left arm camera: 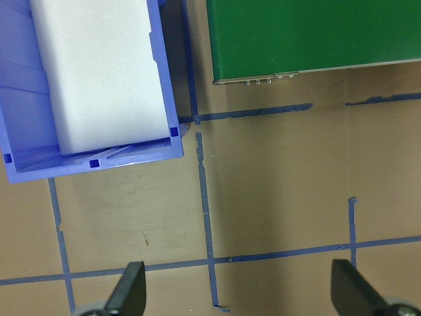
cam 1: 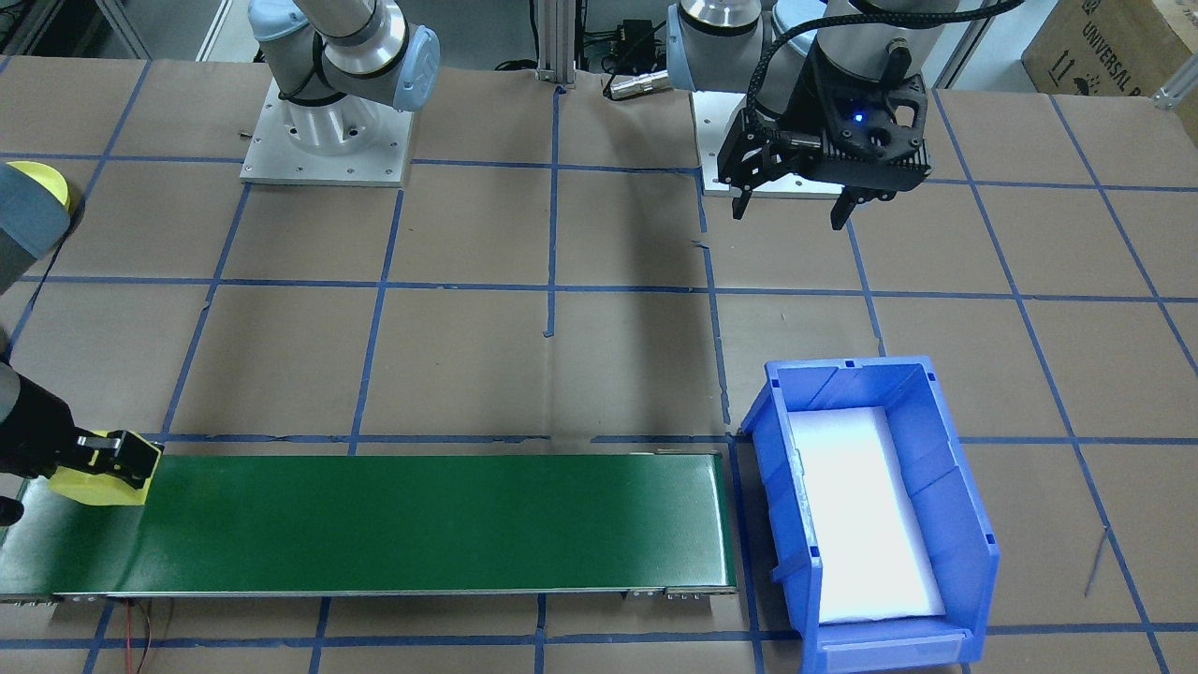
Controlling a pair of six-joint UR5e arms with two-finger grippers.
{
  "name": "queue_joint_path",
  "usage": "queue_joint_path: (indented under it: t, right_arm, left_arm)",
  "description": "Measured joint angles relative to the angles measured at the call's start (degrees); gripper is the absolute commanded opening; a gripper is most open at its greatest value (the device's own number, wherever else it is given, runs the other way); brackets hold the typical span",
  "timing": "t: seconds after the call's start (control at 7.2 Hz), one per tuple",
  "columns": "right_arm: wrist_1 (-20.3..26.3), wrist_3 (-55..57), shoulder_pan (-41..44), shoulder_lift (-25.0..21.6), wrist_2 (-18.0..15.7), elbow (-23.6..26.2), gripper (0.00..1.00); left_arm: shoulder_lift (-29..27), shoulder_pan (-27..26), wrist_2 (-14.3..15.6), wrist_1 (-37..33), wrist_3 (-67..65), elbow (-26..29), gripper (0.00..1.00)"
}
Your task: Move block left to right into plate
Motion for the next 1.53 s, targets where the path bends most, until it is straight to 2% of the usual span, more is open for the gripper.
queue_joint_path:
  t: [0.14, 0.28, 0.42, 0.69, 0.83, 1.11, 1.25, 1.53]
  right_arm:
    - [2.67, -5.79, -3.03, -3.55, -3.28, 1.95, 0.26]
    - [5.53, -12.33, -8.7, -7.18, -4.93, 4.39, 0.26]
    - [6.98, -19.49, -15.08, -9.49, -5.56, 6.94, 0.26]
    - [7.69, -33.35, -29.71, -11.05, -6.09, 11.73, 0.27]
    - [6.71, -38.0, -36.87, -11.35, -6.53, 14.33, 0.27]
    - [0.38, -44.33, -47.87, -11.51, -6.54, 19.96, 0.27]
    - [-2.18, -45.6, -51.1, -11.52, -6.32, 22.02, 0.27]
    - [-3.77, -46.39, -54.58, -11.27, -6.47, 23.64, 0.29]
  left_arm:
    - [0.02, -0.01, 0.0, 0.0, 0.0, 0.0, 1.0]
    - [0.04, -0.02, 0.0, 0.0, 0.0, 0.0, 1.0]
    - [0.06, -0.03, 0.0, 0.0, 0.01, 0.0, 1.0]
    - [0.04, -0.05, -0.06, 0.05, 0.08, 0.0, 1.0]
    - [0.03, -0.05, -0.06, 0.07, 0.08, 0.0, 1.0]
    - [0.05, -0.04, -0.03, 0.11, 0.09, 0.0, 1.0]
    - [0.06, -0.01, -0.06, 0.14, 0.09, 0.0, 1.0]
    - [0.02, 0.02, -0.08, 0.17, 0.09, 0.0, 1.0]
